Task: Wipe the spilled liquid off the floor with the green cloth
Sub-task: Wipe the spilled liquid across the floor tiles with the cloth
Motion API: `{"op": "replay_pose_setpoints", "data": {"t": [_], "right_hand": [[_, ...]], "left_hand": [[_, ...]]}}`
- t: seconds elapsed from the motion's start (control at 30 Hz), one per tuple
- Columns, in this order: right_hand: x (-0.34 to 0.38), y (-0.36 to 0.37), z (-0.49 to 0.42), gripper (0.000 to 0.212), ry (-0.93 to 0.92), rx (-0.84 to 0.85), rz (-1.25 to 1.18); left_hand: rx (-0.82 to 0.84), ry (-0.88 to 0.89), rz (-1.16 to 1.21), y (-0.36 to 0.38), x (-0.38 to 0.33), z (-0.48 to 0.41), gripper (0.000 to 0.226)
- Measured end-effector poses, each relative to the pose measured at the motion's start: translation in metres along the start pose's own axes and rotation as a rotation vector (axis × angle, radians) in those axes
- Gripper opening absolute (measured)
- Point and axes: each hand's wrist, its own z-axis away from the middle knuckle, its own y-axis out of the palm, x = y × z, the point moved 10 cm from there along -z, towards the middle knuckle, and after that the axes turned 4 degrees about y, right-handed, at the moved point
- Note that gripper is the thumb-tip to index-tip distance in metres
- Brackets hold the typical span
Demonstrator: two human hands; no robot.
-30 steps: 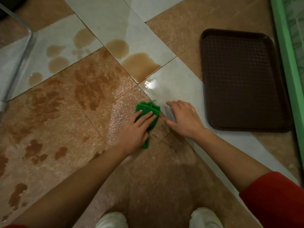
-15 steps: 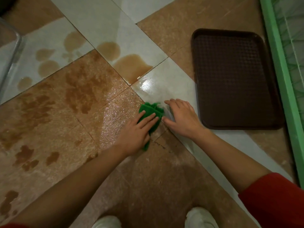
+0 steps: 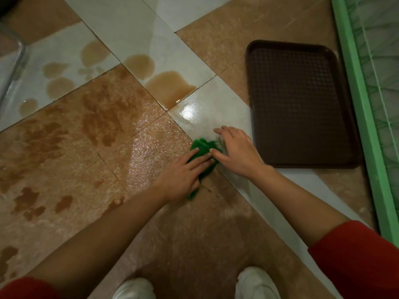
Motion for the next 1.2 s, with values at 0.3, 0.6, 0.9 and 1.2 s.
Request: {"op": "replay_pose_setpoints", "data": {"t": [0.3, 0.6, 0.9, 1.2], "right_hand": [[0.001, -0.009, 0.001, 0.057, 0.01, -0.012, -0.066], [-0.002, 0.005, 0.006, 0.058, 0.005, 0.052, -0.011], [0.007, 0.006, -0.003, 0.059, -0.03, 0.04, -0.012], [0.003, 0.003, -0.014, 0.058, -0.014, 0.017, -0.048]], "left_hand": [[0.124, 0.073, 0.016, 0.021, -0.026, 0.001, 0.061], [0.04, -0.214, 0.04, -0.007, 0.027, -0.006, 0.061], [-0.01, -0.104, -0.037, -0.009, 0.034, -0.002, 0.056], [-0.005, -0.161, 0.022, -0.003, 0.016, -0.017, 0.056]]}}
